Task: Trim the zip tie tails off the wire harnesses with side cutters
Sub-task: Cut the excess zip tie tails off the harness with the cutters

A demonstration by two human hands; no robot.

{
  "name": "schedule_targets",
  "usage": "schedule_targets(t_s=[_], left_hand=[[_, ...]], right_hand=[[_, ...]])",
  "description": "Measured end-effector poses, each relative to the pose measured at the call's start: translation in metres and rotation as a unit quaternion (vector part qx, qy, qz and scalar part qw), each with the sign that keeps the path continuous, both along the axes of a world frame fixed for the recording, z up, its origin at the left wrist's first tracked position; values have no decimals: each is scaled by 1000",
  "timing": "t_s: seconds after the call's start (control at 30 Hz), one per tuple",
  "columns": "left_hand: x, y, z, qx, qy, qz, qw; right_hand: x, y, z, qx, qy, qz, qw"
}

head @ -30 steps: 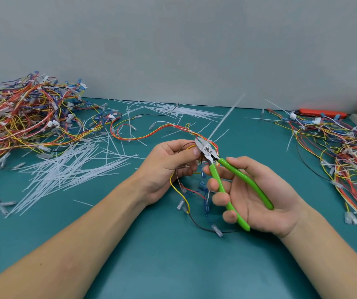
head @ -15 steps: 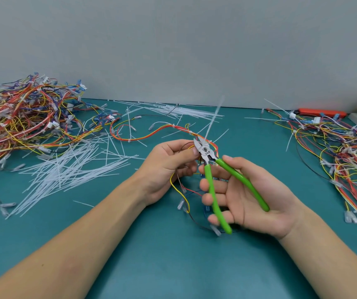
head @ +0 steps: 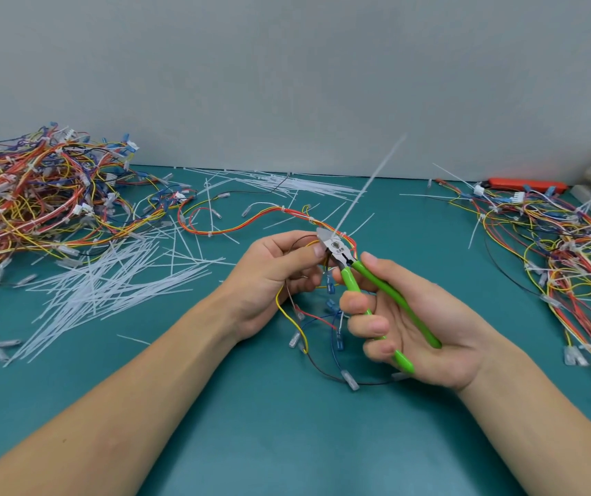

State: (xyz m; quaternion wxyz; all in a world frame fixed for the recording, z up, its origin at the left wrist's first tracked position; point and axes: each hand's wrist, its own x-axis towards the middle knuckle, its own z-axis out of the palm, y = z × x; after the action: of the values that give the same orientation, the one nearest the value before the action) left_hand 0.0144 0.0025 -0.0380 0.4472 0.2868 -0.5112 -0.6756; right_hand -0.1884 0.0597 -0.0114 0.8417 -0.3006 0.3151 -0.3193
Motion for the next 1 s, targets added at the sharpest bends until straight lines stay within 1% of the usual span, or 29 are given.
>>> schedule_targets(t_s=[0.23, 0.47, 0.57, 0.7, 1.0], left_hand=[[-2, 3, 3, 7, 3, 18, 1000], [-4, 5, 4, 9, -7, 30, 999], [-3, 5, 4, 8, -9, 27, 1000], [-3, 5, 4, 6, -18, 23, 1000], [-1, 3, 4, 13, -17, 24, 999]], right_hand=[[-2, -3, -7, 22, -51, 24, 998], [-5, -4, -9, 20, -88, 58, 994], [-4, -4, -9, 20, -74, 52, 996], [-7, -3, -5, 7, -21, 27, 999], [-1, 0, -2, 18, -28, 17, 999]])
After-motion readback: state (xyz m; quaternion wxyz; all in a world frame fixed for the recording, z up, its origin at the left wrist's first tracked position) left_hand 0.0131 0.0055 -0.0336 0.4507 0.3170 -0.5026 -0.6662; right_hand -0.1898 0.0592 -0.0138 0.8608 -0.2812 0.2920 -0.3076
